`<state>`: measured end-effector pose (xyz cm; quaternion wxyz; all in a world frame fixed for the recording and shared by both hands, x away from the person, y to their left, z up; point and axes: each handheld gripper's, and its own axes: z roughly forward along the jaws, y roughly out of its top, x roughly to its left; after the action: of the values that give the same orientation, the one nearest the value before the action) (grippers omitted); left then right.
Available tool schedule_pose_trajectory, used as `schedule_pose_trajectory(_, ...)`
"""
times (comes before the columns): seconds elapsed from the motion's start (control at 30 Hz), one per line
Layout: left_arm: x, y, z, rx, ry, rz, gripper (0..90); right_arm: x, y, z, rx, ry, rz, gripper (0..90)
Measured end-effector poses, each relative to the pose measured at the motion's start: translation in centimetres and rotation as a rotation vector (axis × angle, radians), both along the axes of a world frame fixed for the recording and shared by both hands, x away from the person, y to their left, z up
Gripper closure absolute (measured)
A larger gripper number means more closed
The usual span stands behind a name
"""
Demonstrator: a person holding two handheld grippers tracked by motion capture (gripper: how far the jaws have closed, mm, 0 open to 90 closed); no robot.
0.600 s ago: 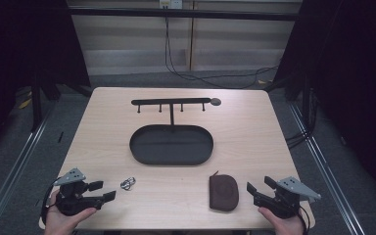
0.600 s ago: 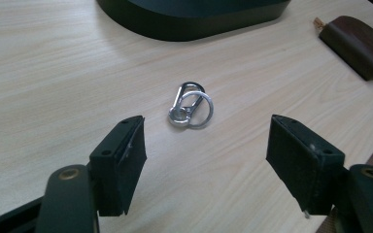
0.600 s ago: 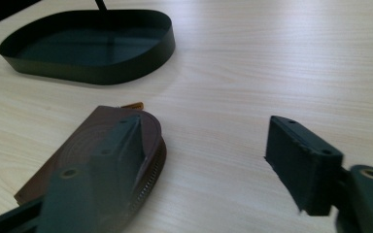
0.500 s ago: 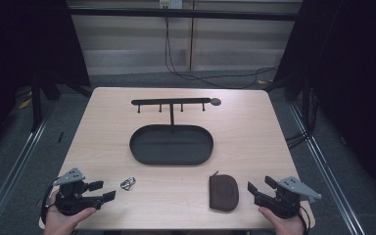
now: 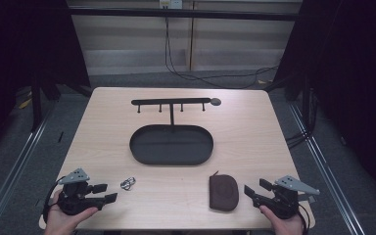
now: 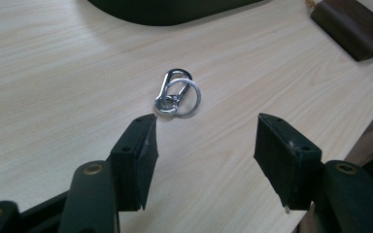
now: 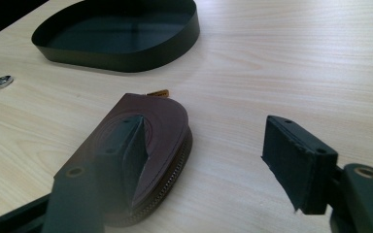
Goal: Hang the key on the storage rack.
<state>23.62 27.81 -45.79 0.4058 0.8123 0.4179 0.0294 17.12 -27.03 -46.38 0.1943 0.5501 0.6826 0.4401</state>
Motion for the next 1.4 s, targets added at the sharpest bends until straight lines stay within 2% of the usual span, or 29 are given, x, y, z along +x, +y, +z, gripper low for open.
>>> schedule_pose_trajectory(0.07, 0.3, -0.2, 0.3, -0.005, 0.004, 0.006, 41.2, 0.0, 0.0, 0.0, 0.001, 0.009, 0.007, 30.2)
schedule_pose_trajectory(0.23, 0.9, -0.8, 0.9, 0.029, -0.010, 0.006, 43.5, 0.1, 0.1, -0.1, 0.002, 0.015, 0.019, 28.6)
schedule_pose_trajectory(0.3, 1.3, -1.0, 0.9, 0.027, 0.030, 0.010, 44.1, 0.2, 0.1, -0.2, 0.001, 0.024, 0.022, 27.6)
schedule_pose_trajectory(0.4, 1.6, -1.6, 1.4, 0.058, 0.020, 0.001, 45.6, 0.3, 0.2, -0.1, 0.014, 0.019, 0.045, 27.5)
schedule_pose_trajectory(0.47, 2.1, -1.7, 1.8, 0.064, 0.021, 0.019, 45.3, 0.2, 0.2, -0.1, 0.016, 0.014, 0.050, 27.5)
schedule_pose_trajectory(0.53, 2.6, -1.7, 2.2, 0.076, 0.029, 0.024, 43.6, 0.1, 0.3, -0.1, 0.012, 0.015, 0.054, 27.5)
schedule_pose_trajectory(0.57, 2.8, -1.7, 2.4, 0.064, 0.034, 0.030, 43.6, 0.1, 0.2, -0.1, 0.015, 0.015, 0.054, 27.5)
schedule_pose_trajectory(0.77, 4.0, -2.3, 3.3, 0.097, 0.052, 0.017, 41.8, 0.2, 0.2, -0.2, 0.021, 0.026, 0.055, 26.6)
schedule_pose_trajectory(0.83, 4.4, -2.6, 3.3, 0.096, 0.064, 0.004, 40.1, 0.3, 0.2, -0.2, 0.021, 0.029, 0.065, 26.4)
schedule_pose_trajectory(1.07, 5.5, -3.6, 3.1, 0.147, 0.115, -0.023, 36.8, 0.4, 0.5, -0.3, 0.011, 0.038, 0.097, 26.6)
schedule_pose_trajectory(1.2, 6.1, -4.2, 2.5, 0.199, 0.148, -0.044, 34.4, 0.4, 0.5, -0.4, 0.009, 0.042, 0.101, 26.6)
schedule_pose_trajectory(1.27, 6.4, -4.8, 2.0, 0.233, 0.168, -0.053, 33.5, 0.4, 0.4, -0.3, 0.014, 0.041, 0.083, 26.7)
schedule_pose_trajectory(1.4, 6.6, -5.4, 1.7, 0.263, 0.186, -0.069, 35.6, 0.4, 0.4, -0.4, 0.009, 0.041, 0.086, 27.0)
